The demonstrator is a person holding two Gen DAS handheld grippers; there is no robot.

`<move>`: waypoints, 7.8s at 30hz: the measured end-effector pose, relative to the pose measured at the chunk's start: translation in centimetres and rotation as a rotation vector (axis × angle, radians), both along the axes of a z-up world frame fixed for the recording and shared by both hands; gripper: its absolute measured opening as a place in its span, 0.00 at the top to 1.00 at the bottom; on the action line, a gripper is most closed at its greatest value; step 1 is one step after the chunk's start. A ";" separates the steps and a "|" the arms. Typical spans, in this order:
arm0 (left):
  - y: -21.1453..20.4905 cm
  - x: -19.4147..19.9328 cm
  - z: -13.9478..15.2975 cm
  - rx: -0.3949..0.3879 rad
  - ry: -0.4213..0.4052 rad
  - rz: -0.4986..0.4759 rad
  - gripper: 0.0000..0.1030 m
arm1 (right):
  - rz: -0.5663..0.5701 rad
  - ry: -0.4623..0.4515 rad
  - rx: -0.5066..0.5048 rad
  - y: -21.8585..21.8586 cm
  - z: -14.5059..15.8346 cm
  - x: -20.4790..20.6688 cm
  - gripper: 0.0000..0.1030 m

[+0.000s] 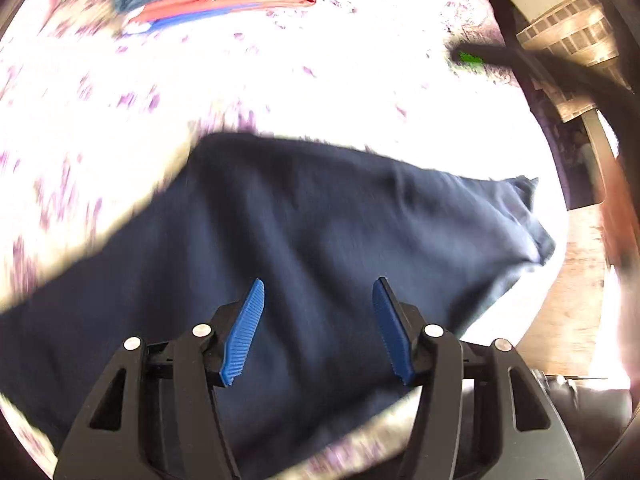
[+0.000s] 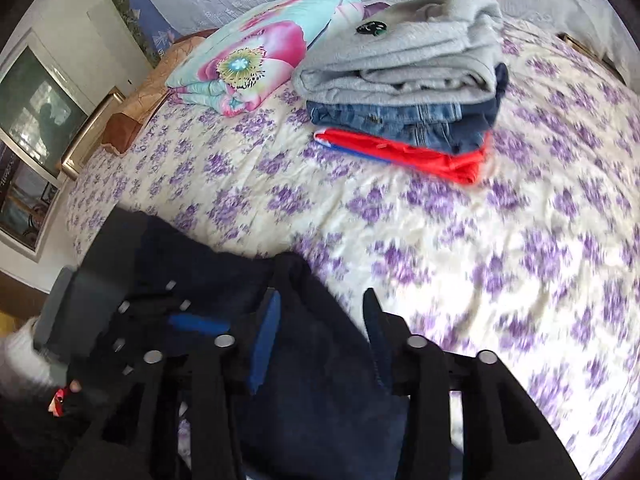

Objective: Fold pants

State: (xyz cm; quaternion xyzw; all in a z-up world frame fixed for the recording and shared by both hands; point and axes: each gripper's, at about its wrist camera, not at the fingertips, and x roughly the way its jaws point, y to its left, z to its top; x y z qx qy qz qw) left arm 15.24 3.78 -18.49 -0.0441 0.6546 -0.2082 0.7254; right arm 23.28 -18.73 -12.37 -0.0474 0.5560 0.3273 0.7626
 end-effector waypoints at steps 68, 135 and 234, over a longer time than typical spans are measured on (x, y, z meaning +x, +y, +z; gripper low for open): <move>-25.2 -7.1 -5.0 -0.110 0.092 -0.426 0.69 | -1.207 0.126 0.468 -30.4 -15.6 -22.1 0.85; 2.2 -7.6 -1.5 -0.290 0.002 0.096 0.93 | -0.195 0.210 0.039 2.0 -9.1 -17.0 0.93; 21.6 -15.7 2.6 -0.180 -0.227 0.768 0.76 | 0.100 0.073 -0.147 14.9 -6.7 -18.1 0.69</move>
